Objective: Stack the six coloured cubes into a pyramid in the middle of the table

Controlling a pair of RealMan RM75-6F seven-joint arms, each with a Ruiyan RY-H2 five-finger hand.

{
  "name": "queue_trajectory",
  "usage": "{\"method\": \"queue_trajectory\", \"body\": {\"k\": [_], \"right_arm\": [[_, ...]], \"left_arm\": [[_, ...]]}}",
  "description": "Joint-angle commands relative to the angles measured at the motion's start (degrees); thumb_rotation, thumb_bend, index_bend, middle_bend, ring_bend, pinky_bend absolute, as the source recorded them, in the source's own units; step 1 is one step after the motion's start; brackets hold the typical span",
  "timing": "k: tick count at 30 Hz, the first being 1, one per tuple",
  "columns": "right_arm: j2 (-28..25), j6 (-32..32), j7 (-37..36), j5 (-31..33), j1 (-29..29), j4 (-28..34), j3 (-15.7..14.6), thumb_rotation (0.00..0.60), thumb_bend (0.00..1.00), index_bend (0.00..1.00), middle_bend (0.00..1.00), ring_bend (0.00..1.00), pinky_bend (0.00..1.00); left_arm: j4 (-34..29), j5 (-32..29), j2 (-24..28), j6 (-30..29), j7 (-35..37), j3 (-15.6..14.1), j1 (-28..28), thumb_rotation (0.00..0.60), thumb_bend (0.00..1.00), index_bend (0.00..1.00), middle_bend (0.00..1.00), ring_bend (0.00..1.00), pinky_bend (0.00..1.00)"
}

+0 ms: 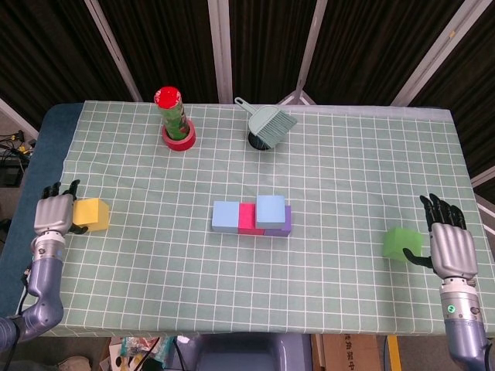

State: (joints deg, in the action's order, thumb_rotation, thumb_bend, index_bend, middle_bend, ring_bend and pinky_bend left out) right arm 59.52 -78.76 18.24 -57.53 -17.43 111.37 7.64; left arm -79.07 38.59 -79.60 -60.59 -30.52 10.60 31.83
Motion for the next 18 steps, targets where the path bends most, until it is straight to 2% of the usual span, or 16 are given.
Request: {"method": "queue_trajectory", "body": {"k": [1, 9, 13, 18], "right_arm": [[-0.07, 0.14, 0.02, -0.12, 0.12, 0.04, 0.05, 0.6, 0.21, 0.0, 0.0, 0.0, 0.0], [-0.04, 0.3, 0.2, -0.4, 0.4, 0.23, 0.3, 0.6, 0.21, 0.0, 0.0, 0.0, 0.0], [0.08, 0.38, 0.46, -0.56, 0.56, 0.26, 0.24, 0.6, 0.21, 0.0, 0.0, 0.0, 0.0], [0.2, 0.3, 0.71, -0.69, 0.75, 0.28, 0.34, 0.6, 0.21, 0.0, 0.0, 0.0, 0.0]], "left_arm": [[-0.07, 0.32, -0.04, -0.01, 0.33, 0.04, -0.03, 0.6, 0.14, 0.0, 0.28, 0.0, 0.0], [-0.3, 1.27, -0.1, -0.64, 1.29, 0.27, -0.18, 0.6, 0.14, 0.0, 0.27, 0.0, 0.0], [-0.13, 1.64, -0.41, -0.28, 2.23, 0.48, -0.17, 0.6, 0.23, 0.0, 0.27, 0.0, 0.0], [-0.27, 2.94, -0.57, 0.24, 2.63, -0.08, -0.12, 0.6, 0.27, 0.0, 0.26, 0.0, 0.0]]}}
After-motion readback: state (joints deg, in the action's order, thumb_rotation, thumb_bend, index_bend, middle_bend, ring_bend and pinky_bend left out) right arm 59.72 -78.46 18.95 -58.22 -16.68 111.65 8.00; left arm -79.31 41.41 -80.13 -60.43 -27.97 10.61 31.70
